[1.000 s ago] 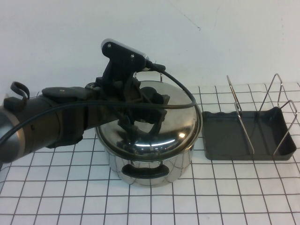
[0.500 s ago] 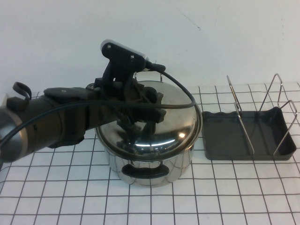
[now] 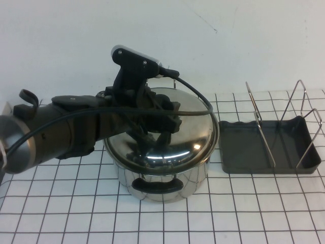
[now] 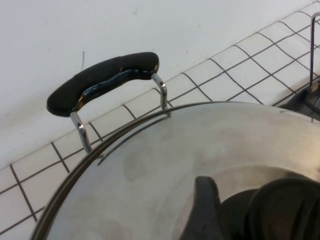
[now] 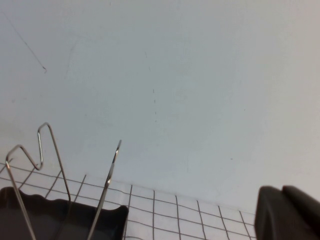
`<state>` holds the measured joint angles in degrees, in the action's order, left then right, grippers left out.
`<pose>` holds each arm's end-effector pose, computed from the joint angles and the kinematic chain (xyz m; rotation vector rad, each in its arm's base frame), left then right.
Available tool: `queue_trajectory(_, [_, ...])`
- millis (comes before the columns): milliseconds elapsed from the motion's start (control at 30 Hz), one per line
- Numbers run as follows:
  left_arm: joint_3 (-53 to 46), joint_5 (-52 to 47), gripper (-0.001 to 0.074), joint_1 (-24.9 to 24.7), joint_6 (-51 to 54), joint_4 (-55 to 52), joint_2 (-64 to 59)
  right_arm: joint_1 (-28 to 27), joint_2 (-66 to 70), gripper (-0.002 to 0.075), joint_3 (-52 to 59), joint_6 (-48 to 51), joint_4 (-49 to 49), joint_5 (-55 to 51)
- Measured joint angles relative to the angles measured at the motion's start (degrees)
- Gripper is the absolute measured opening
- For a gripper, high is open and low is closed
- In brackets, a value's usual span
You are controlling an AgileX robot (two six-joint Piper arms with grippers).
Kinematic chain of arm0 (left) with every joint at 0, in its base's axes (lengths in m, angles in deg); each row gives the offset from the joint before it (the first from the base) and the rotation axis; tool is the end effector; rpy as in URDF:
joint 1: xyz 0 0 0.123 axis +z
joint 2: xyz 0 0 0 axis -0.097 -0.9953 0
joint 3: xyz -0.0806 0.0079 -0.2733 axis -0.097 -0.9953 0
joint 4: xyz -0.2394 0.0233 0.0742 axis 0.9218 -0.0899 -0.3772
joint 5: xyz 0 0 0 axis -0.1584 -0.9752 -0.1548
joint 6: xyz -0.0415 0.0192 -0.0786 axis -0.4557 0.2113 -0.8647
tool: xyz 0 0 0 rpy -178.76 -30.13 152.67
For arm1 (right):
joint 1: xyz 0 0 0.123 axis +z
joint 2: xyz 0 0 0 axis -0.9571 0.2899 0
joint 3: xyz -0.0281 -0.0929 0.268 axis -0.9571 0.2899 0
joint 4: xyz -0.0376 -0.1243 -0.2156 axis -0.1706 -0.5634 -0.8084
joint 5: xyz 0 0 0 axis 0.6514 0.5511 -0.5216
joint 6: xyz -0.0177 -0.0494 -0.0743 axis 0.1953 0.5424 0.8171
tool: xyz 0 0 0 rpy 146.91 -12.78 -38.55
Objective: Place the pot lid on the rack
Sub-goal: Open the pot, then hand over the pot lid
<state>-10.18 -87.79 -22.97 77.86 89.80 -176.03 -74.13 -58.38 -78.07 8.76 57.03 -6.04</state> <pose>0.3247 -0.1842 0.2594 0.5299 2.0076 -0.3993 0.0540 -0.0016 0.2575 -0.1958 1.4531 -0.2572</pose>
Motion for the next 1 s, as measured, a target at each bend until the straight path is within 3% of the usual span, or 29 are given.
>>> queue_trajectory(133, [0.1, -0.1, 0.0447, 0.0, 0.6, 0.1, -0.3, 0.0, 0.0, -0.0003, 0.0, 0.0, 0.0, 0.0])
queue_trajectory(300, [0.3, -0.5, 0.0323, 0.0, 0.9, 0.3, -0.3, 0.0, 0.0, -0.0003, 0.0, 0.0, 0.0, 0.0])
queue_trajectory(700, [0.0, -0.3, 0.0323, 0.0, 1.1, 0.1, 1.1, 0.0, 0.0, -0.0003, 0.0, 0.0, 0.0, 0.0])
queue_trajectory(1000, [-0.2, -4.2, 0.0323, 0.0, 1.7, -0.2, 9.0, 0.0, 0.0, -0.0003, 0.0, 0.0, 0.0, 0.0])
